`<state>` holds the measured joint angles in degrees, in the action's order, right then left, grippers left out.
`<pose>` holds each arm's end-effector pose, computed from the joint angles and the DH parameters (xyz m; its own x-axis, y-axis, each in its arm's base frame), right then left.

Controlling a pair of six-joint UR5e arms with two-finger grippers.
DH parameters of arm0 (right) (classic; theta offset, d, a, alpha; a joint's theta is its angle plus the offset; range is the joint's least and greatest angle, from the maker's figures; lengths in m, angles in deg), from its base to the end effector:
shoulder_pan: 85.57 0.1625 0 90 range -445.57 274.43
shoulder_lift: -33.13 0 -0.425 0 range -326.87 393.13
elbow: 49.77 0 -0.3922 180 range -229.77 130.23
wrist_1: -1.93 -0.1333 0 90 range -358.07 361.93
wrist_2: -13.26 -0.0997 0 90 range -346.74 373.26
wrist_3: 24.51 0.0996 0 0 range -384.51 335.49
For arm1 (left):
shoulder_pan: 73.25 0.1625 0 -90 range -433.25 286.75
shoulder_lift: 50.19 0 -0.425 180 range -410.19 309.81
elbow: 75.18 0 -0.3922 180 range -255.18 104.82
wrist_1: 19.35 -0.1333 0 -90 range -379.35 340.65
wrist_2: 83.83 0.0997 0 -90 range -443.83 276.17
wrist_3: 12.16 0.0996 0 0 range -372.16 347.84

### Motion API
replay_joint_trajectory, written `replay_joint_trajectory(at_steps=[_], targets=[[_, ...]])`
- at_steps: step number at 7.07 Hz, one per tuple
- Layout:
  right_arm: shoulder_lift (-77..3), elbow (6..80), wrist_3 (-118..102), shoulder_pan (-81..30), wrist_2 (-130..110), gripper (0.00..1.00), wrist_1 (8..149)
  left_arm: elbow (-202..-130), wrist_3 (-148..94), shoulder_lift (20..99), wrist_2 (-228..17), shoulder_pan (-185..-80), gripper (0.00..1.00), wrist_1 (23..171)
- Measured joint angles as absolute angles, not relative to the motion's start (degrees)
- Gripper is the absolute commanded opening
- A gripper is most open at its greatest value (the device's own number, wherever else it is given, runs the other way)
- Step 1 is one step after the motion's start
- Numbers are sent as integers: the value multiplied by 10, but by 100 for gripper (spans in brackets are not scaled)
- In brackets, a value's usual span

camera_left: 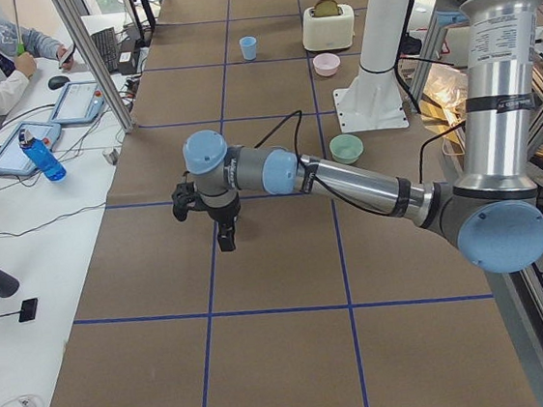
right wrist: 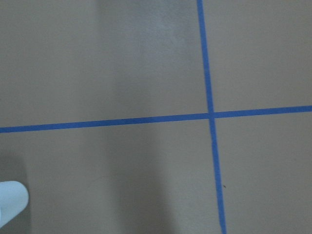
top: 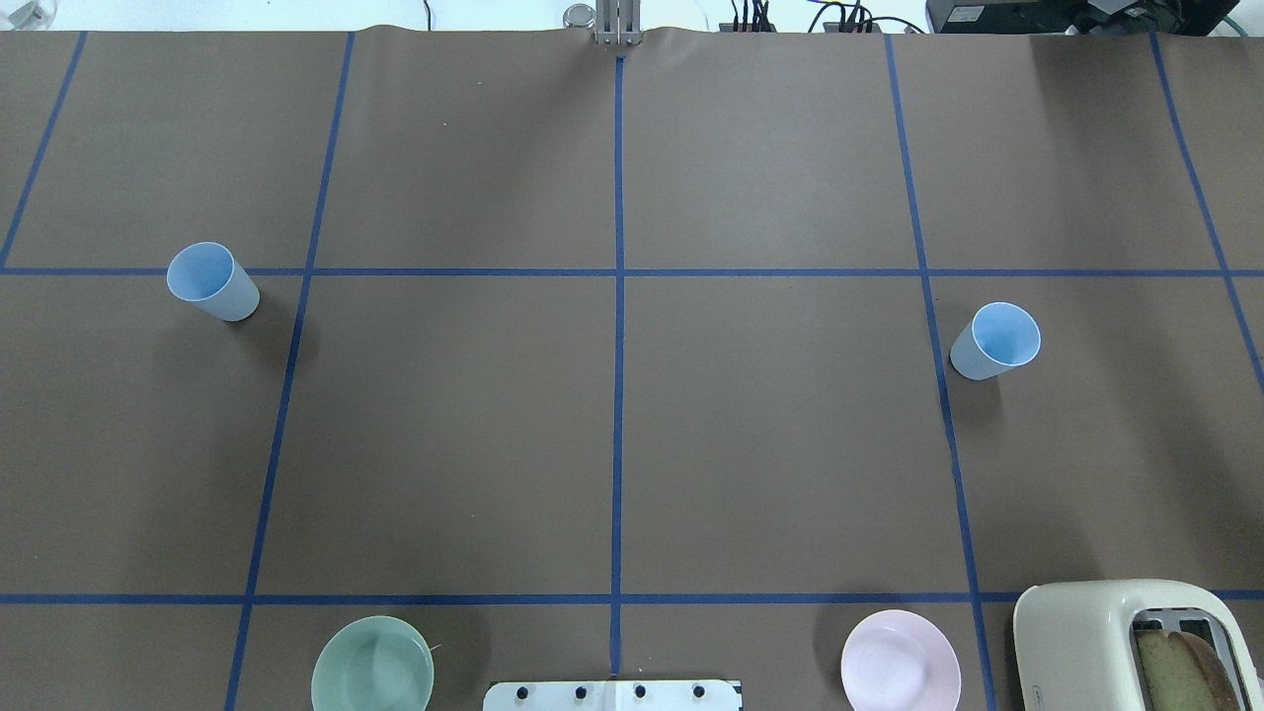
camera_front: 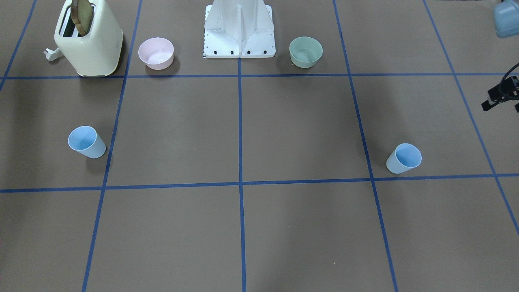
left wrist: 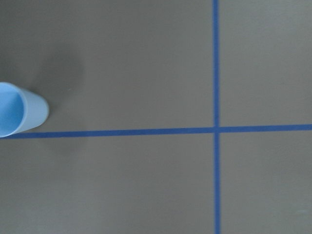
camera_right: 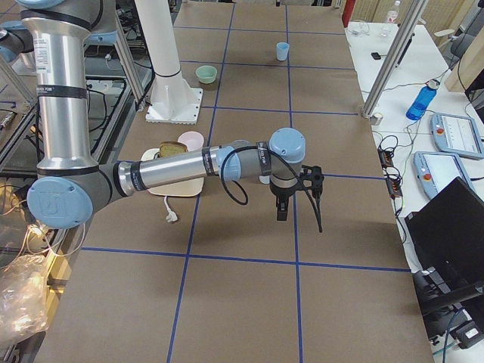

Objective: Stack blue cups with both arms

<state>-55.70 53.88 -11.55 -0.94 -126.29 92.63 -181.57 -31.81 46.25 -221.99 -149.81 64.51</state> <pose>0.0104 -0.5035 0.5254 0.6329 -0.0227 0.7739 -0.0525 0.9960 0.0722 0.0642 -0.5231 0.4677 0.6390 0.0287 -0.7686 -0.0082 0.9995 0.0305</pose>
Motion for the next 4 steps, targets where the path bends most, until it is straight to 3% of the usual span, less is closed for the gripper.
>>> replay_joint_trajectory(at_steps=[4], targets=[[-596,544,-49,-108,-1263,99,759,-1779,-409,500,-2214,-1394,94,717]])
